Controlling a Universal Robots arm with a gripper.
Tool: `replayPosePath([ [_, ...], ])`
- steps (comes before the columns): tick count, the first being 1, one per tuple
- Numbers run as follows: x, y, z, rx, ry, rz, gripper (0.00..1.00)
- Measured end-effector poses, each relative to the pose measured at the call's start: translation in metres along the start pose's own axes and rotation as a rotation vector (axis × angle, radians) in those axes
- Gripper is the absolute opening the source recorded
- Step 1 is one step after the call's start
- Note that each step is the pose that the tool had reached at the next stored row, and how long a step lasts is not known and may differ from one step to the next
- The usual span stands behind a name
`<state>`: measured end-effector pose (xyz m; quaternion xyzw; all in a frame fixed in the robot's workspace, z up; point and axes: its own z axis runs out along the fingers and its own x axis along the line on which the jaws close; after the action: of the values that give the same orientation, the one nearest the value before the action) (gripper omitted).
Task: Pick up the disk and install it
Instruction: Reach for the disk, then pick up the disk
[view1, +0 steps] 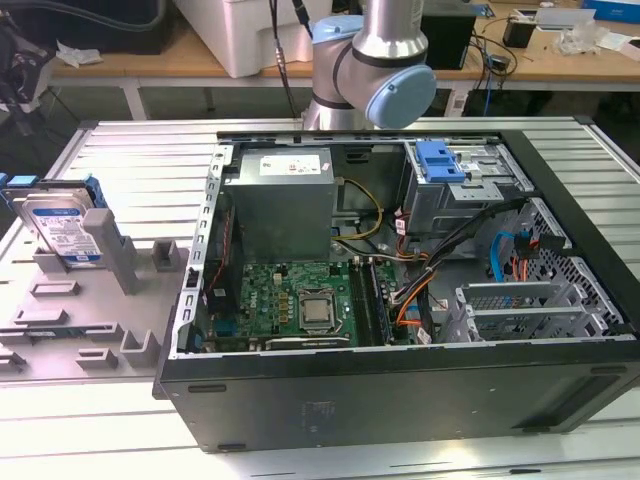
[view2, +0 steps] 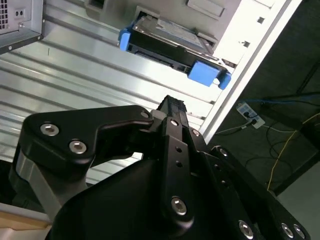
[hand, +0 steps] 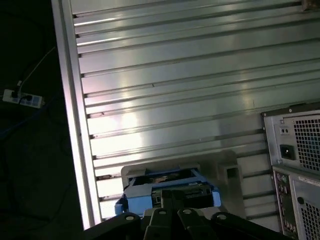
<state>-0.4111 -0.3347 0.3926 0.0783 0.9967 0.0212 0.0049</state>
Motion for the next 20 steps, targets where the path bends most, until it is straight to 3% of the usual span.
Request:
replayPosePath([
  [1, 0.0061, -0.0014, -0.0001, 0.0, 0.0, -0.002, 0.11],
  [6, 0.0075, -0.0023, -0.0001, -0.0008, 0.0045, -0.11, 0.11],
  [20, 0.0078, -0.0023, -0.0001, -0.0008, 0.0049, -0.115, 0.11],
])
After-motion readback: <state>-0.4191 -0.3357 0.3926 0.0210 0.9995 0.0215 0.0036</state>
